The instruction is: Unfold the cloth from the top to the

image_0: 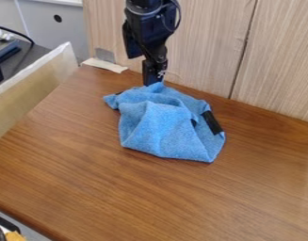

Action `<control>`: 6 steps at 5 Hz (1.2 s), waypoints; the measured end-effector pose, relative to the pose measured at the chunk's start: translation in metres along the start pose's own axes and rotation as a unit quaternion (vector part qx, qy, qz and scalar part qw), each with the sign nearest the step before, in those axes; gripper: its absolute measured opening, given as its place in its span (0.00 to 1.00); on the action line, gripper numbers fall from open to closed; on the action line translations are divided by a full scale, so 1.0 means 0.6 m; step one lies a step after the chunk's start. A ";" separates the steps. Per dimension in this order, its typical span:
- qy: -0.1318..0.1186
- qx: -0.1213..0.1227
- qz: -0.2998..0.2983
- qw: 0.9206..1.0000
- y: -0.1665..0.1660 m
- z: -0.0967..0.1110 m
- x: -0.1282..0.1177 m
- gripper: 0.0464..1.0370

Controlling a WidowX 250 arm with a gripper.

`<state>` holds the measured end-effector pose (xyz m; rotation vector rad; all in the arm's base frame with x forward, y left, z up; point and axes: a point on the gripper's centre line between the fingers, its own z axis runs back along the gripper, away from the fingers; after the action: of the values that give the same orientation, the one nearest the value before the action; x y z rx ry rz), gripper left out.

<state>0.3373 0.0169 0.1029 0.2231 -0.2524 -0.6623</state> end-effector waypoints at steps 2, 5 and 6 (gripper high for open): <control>0.014 -0.031 -0.006 0.999 -0.023 -0.029 0.003 0.96; 0.052 -0.073 -0.011 0.996 -0.046 -0.089 0.003 0.96; 0.072 -0.082 -0.007 0.994 -0.049 -0.110 0.001 0.91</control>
<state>0.3404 0.0023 0.0322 0.1141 -0.0563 -0.6743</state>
